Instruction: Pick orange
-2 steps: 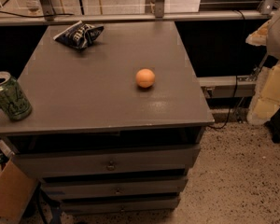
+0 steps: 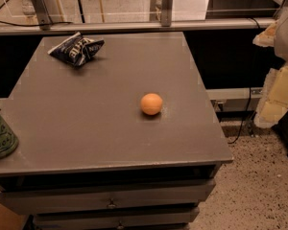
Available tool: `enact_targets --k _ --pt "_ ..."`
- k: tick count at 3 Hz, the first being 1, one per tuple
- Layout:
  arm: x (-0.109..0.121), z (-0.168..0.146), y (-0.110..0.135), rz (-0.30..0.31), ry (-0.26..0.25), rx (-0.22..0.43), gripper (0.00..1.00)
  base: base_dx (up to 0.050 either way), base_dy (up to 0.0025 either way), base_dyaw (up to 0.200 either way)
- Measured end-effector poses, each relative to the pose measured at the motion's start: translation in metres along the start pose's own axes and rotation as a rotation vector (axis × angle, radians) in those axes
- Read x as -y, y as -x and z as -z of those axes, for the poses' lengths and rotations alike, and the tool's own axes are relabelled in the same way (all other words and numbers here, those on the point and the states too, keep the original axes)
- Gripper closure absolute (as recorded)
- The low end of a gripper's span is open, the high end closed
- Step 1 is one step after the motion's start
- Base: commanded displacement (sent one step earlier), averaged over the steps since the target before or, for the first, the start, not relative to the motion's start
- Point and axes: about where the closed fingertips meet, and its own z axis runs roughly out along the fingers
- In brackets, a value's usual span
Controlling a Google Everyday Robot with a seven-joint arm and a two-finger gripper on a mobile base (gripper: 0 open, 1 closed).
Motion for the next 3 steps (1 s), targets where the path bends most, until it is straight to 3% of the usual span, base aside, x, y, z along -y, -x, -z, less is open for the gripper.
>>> enact_targets --k 1,2,3 --pt "0.009 -0.015 0.015 0.017 -0.009 0.084 0.0 0.0 0.0 0.0" --pt "0.021 -0.057 0.056 0.044 -0.004 0.251 0.0 0.0 0.0 0.0" --pt "0.035 -0.092 0.088 0.026 0.017 0.368 0.0 0.0 0.0 0.0"
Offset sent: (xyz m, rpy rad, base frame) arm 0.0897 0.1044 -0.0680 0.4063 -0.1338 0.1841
